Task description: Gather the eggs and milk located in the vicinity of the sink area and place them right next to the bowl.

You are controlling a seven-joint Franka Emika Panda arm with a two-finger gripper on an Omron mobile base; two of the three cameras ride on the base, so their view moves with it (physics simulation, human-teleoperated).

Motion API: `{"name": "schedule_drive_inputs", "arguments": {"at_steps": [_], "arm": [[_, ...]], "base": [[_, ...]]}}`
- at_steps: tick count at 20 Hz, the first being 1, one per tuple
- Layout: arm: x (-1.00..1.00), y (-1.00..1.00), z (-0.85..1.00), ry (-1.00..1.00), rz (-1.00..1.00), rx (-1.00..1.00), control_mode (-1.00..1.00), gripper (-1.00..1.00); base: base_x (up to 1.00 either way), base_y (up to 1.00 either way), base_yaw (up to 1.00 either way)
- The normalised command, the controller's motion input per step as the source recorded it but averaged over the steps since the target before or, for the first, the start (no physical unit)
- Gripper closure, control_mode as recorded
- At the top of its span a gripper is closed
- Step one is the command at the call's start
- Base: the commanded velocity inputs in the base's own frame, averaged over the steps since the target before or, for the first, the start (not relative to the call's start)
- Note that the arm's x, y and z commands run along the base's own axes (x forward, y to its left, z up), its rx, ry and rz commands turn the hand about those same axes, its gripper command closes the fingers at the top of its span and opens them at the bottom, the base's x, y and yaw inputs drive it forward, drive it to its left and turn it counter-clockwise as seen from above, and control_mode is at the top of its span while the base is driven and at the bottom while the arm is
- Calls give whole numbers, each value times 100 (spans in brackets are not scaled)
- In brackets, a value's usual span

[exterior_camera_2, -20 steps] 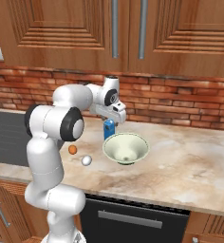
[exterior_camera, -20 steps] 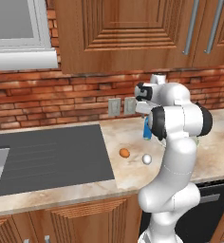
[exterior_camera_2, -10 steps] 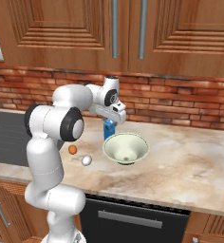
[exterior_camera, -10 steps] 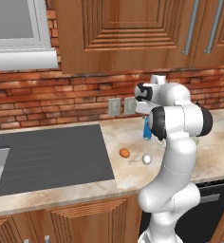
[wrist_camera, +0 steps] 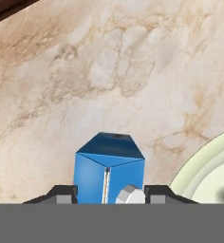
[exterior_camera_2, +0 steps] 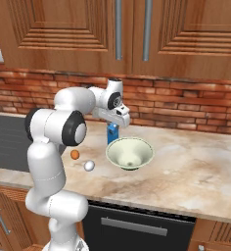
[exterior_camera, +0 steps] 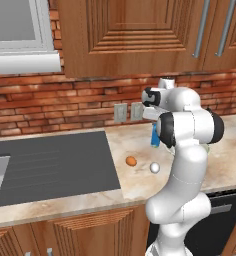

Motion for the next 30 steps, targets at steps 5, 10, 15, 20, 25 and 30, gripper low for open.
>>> {"name": "schedule_drive_inputs", "arguments": {"at_steps": [5,10,15,20,25,30], "arm": [[-3,1,2,2,4,0,-100,100],[-14,7,7,2,3,0,-100,100],[-15,19,4,0,0,0,-100,100],[-7,27,0,0,0,0,-100,100],[-25,23,0,0,0,0,-100,100],[-29,7,0,0,0,0,-100,100]], "base": [[0,0,0],[0,0,0],[0,0,0],[0,0,0],[0,0,0],[0,0,0]]}}
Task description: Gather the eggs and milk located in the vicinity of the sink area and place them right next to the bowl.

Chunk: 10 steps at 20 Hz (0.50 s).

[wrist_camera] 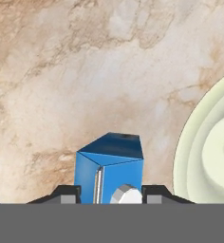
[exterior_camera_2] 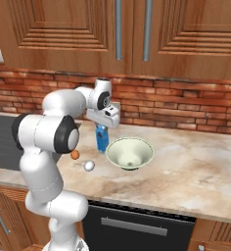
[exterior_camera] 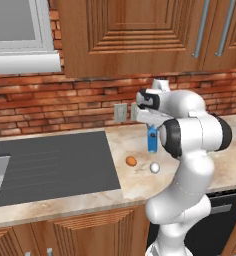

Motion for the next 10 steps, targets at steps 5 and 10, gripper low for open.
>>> {"name": "schedule_drive_inputs", "arguments": {"at_steps": [5,10], "arm": [[-10,0,0,0,0,0,-100,100],[-1,0,0,0,0,0,-100,100]], "base": [[0,0,0],[0,0,0]]}}
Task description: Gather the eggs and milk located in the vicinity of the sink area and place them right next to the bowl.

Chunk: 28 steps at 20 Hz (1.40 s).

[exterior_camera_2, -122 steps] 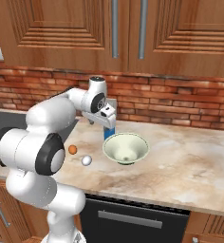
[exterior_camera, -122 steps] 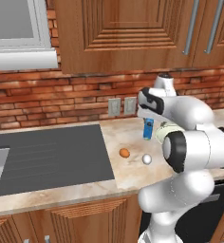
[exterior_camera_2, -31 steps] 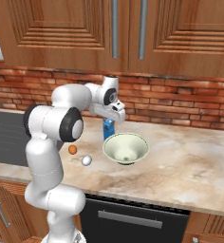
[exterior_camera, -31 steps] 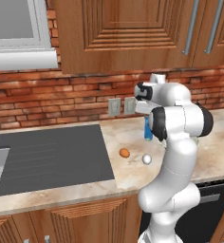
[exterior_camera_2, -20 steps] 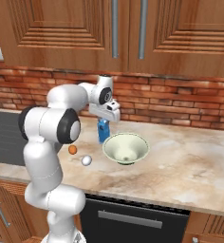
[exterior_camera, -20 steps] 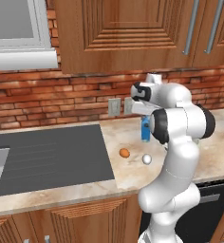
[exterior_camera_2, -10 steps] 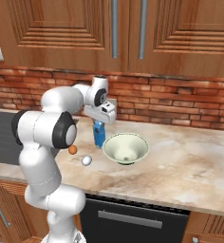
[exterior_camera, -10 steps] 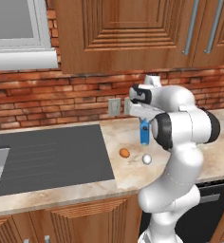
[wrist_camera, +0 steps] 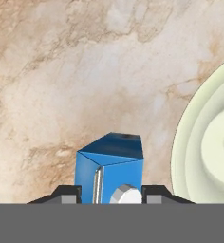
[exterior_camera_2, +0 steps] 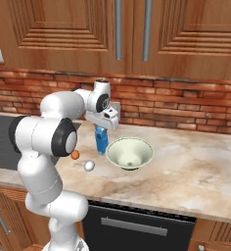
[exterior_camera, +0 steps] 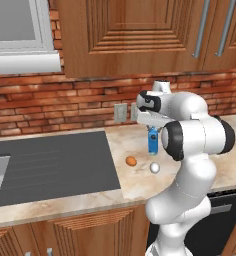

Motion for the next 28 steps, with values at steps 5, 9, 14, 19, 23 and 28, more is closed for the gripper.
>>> {"name": "schedule_drive_inputs", "arguments": {"at_steps": [5,9,14,19,23,28], "arm": [[-13,0,-8,0,0,0,-100,100],[-11,0,-11,0,0,0,-100,100],[-2,-2,-16,0,0,0,-100,100],[0,-12,-5,2,-1,0,-100,100],[0,-4,-1,2,-1,0,-100,-100],[0,0,0,0,0,0,-100,-100]], "base": [[0,0,0],[0,0,0],[0,0,0],[0,0,0],[0,0,0],[0,0,0]]}}
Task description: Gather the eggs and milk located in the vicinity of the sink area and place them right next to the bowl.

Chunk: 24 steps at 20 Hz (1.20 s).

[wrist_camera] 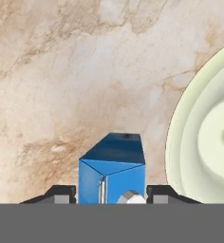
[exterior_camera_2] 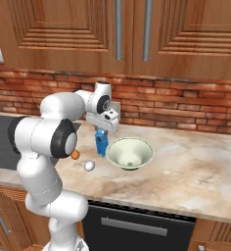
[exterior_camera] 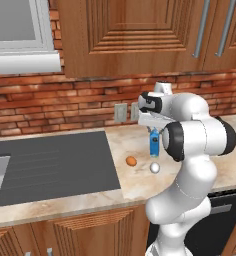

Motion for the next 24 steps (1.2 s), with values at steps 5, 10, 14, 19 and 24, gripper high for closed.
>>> {"name": "schedule_drive_inputs", "arguments": {"at_steps": [5,10,14,19,24], "arm": [[0,0,0,0,0,0,-100,-100],[-3,0,0,0,0,0,-100,-100],[-14,0,15,0,0,0,-100,-100],[-30,-7,17,0,0,0,-100,-100],[-45,-7,0,0,0,0,-100,-100]], "base": [[0,0,0],[0,0,0],[0,0,0],[0,0,0],[0,0,0]]}}
